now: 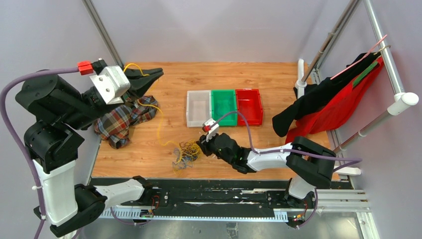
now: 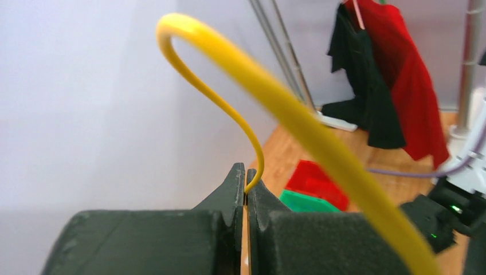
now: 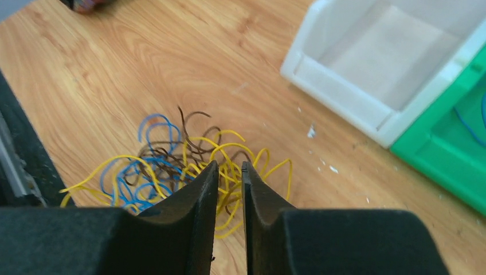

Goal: Untangle the cables

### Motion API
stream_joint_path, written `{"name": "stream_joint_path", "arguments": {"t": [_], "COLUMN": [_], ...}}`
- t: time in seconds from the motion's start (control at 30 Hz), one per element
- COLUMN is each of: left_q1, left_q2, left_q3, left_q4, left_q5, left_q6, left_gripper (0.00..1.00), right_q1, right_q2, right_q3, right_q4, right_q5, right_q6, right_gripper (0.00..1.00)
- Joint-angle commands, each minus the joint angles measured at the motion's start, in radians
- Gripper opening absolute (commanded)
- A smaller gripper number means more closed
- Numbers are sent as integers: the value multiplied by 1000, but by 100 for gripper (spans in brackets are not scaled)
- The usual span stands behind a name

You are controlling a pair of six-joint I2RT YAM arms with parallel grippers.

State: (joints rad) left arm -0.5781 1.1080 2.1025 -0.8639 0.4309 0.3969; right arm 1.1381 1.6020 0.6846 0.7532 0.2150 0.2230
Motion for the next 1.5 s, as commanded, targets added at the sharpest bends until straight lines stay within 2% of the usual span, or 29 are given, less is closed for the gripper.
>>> {"name": "stream_joint_path", "arguments": {"t": [0.0, 0.2, 0.3, 0.4, 0.47, 0.6, 0.77, 1.03, 1.33, 1.47], "left_q1": [6, 6, 6, 6, 6, 6, 6, 4, 4, 4], "left_q2": [9, 28, 27, -7, -29, -55, -52, -22, -28, -31], "left_q3": [29, 33, -8, -138, -239, -415, -540, -575, -582, -575], "left_q4": [128, 211, 176, 169, 170, 176, 230, 271, 279, 279], "left_q5": [-108, -143, -119, -84, -62, -15, 19, 62, 97, 115], "left_q6": [89, 113, 95, 41, 5, -53, -135, -199, -205, -202], "left_gripper": [0, 0, 0, 0, 0, 0, 0, 0, 0, 0], "right_q1": [-11, -11, -11, -11, -11, -12, -12, -12, -15, -29], "right_q2": [21, -23, -113, -229, -308, -453, -549, -468, -327, -296], "right_q3": [-56, -65, -38, 5, 34, 63, 102, 217, 316, 321], "right_q4": [57, 24, -52, -132, -183, -265, -263, -218, -185, -152], "right_q5": [70, 79, 100, 109, 103, 72, -9, -179, -137, -197], "right_q6": [41, 30, -4, -59, -95, -154, -182, -160, -210, -200], "right_gripper": [22, 32, 48, 62, 67, 68, 69, 70, 70, 70]}}
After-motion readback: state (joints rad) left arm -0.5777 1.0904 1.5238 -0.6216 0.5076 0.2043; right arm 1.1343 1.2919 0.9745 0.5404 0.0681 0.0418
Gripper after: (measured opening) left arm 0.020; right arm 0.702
